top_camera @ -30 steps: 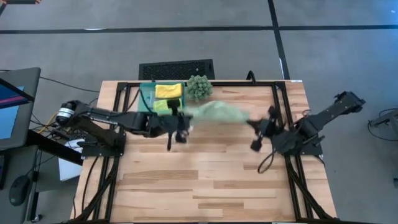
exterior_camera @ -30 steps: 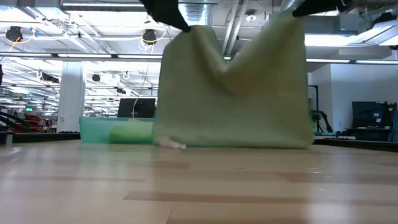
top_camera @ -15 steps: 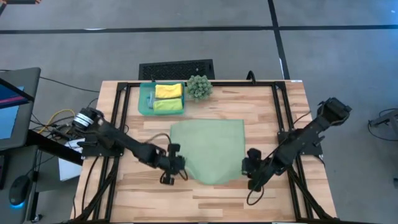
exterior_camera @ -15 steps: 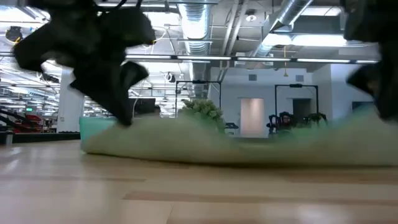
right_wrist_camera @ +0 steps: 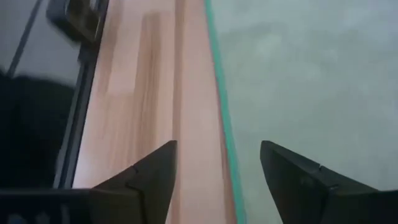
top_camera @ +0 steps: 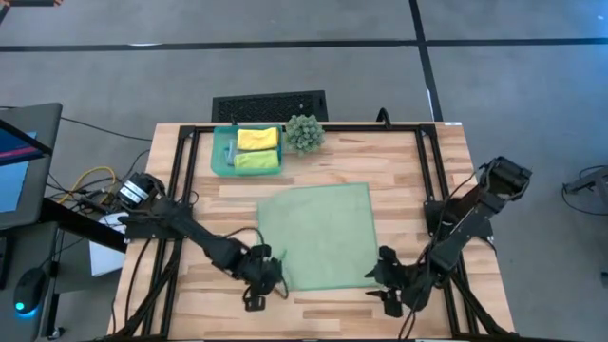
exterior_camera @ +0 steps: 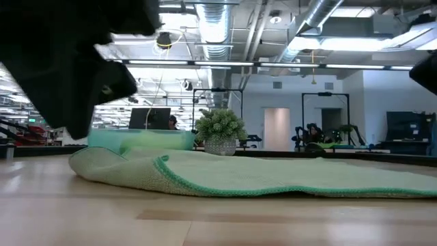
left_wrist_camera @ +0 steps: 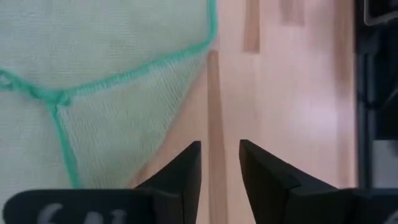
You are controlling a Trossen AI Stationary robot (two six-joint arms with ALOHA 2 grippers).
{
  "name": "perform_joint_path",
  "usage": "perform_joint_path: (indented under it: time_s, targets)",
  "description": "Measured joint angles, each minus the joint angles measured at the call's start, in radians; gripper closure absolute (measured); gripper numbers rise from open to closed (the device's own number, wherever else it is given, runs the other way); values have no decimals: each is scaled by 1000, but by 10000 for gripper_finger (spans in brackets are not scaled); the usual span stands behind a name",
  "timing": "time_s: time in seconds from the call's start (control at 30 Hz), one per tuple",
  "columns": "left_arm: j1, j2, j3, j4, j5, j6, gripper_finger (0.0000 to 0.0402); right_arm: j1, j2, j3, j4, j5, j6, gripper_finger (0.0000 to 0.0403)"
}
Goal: Fold microfiber towels
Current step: Fold the green microfiber cloth
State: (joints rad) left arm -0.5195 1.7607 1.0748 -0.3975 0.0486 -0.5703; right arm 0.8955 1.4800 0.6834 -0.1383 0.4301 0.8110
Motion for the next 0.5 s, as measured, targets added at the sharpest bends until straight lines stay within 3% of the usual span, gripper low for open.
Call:
perform_joint_path:
  time_s: [0.1,0.23,0.3,0.5]
  targets:
    - [-54,0,4,-20,-141,29,298,10,63,0,98,104,8,157]
    - [-111,1,5,-59,-539,-52,297,-14,162,0,183,163,18,174]
    - [-111,1,5,-68,-667,-127,297,-36,195,10,173,162,35,183]
    - [-46,24,-27,-30,-638,-304,321,-130,216,23,83,175,211,217]
